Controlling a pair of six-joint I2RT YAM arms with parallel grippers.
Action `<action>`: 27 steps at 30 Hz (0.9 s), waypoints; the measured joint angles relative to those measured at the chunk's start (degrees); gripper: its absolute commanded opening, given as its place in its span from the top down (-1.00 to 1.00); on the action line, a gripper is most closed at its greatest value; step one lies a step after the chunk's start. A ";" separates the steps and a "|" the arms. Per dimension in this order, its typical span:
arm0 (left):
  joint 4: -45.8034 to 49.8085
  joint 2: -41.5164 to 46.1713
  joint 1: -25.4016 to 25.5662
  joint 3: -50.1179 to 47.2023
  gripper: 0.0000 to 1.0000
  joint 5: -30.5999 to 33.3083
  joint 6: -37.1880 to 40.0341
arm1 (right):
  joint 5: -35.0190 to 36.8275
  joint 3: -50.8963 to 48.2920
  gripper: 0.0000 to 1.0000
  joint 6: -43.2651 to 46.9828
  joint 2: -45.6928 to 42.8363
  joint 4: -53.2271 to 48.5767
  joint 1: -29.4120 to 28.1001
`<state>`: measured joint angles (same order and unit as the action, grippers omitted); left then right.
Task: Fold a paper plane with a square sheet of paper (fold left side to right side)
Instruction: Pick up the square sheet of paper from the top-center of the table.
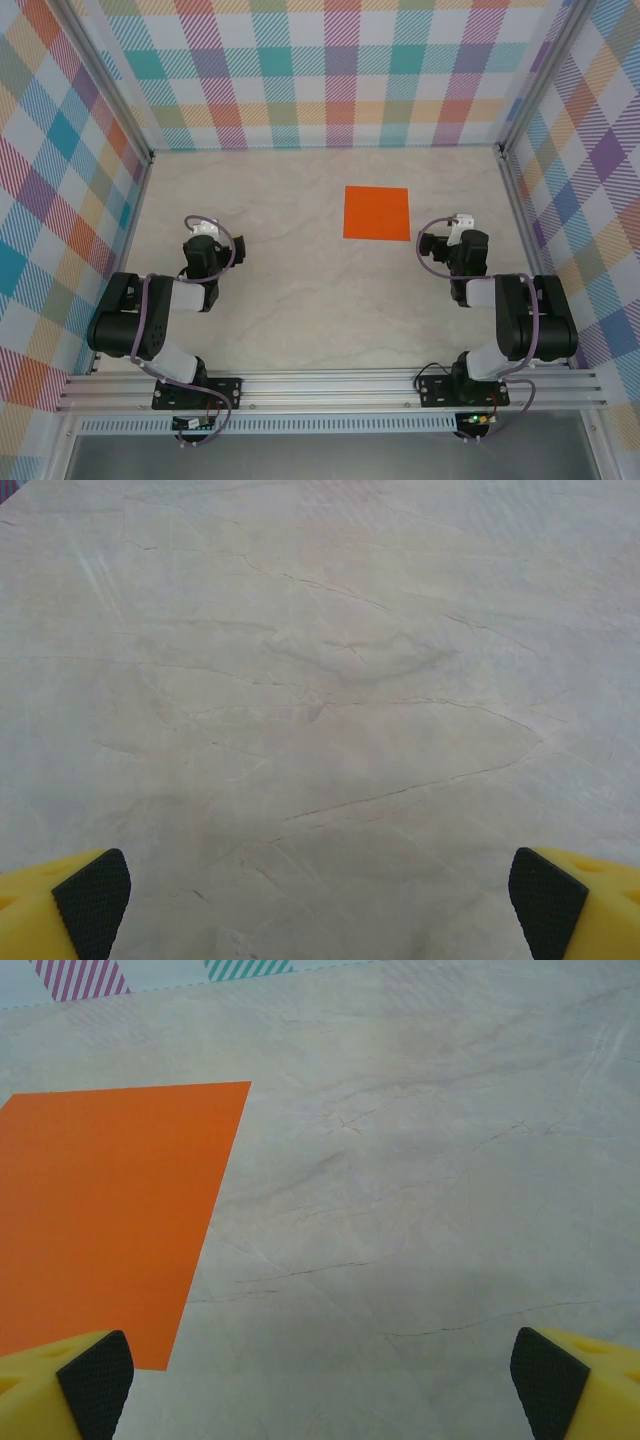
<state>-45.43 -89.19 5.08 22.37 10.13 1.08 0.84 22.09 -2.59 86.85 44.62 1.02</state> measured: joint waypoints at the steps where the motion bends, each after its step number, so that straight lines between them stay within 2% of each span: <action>1: 0.00 0.00 0.00 0.00 -1.00 0.00 0.00 | 0.00 0.00 -1.00 0.02 0.00 0.00 0.00; 24: 0.07 0.02 0.00 0.00 -1.00 0.59 -0.22 | 0.00 0.00 -0.99 0.00 0.00 0.00 0.00; 27: 3.43 2.62 0.00 0.13 -1.00 1.55 -0.59 | 0.42 0.55 -0.99 -0.04 -0.07 -0.94 0.00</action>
<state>-42.00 -86.56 5.08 22.50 11.68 0.49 1.26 22.63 -2.63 86.78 43.68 1.02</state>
